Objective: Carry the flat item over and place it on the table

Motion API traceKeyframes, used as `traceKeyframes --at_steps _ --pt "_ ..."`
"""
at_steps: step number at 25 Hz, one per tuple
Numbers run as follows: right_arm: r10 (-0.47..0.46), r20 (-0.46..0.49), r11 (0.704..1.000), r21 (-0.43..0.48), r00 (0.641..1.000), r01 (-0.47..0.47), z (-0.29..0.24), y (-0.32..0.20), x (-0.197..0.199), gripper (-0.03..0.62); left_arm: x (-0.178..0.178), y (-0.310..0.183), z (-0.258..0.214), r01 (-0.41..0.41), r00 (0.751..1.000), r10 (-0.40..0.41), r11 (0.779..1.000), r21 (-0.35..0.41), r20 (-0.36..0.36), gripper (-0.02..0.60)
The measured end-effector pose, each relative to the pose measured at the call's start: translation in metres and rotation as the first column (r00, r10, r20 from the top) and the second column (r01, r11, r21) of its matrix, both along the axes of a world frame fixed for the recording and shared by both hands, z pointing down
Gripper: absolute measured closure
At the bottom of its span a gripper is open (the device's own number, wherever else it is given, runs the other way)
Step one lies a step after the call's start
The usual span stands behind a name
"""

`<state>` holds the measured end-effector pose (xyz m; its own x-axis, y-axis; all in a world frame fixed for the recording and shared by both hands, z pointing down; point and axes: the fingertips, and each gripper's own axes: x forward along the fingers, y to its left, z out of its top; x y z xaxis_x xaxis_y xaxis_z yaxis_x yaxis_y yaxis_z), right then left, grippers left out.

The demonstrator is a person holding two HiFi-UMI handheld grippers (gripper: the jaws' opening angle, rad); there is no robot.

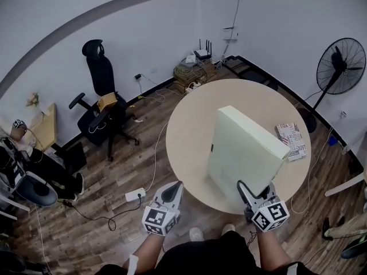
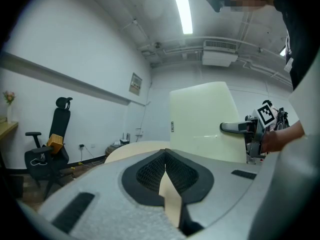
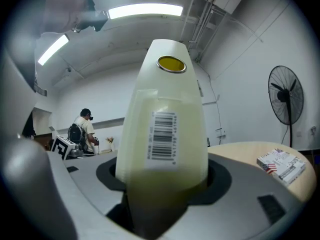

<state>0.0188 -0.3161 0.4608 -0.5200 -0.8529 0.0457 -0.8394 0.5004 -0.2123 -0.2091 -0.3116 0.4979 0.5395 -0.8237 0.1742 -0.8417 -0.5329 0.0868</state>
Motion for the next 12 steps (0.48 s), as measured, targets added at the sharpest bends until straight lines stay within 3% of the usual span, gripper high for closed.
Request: traceKeyframes --at_steps 4,7,12 --pt "-0.052 0.039 0.997 -0.054 0.998 0.054 0.012 -0.011 0.009 0.304 0.011 -0.015 0.0 0.012 1.0 -0.012 1.0 0.001 0.014 0.575" --pt "-0.076 0.113 0.989 -0.119 0.991 0.09 0.025 -0.023 0.023 0.304 0.018 -0.029 -0.001 0.033 0.997 -0.035 0.999 0.025 0.07 0.575" --pt "-0.116 0.249 0.954 -0.243 0.962 0.178 0.058 -0.04 0.041 0.304 0.024 -0.045 -0.001 0.057 0.991 -0.063 0.997 0.047 0.116 0.575"
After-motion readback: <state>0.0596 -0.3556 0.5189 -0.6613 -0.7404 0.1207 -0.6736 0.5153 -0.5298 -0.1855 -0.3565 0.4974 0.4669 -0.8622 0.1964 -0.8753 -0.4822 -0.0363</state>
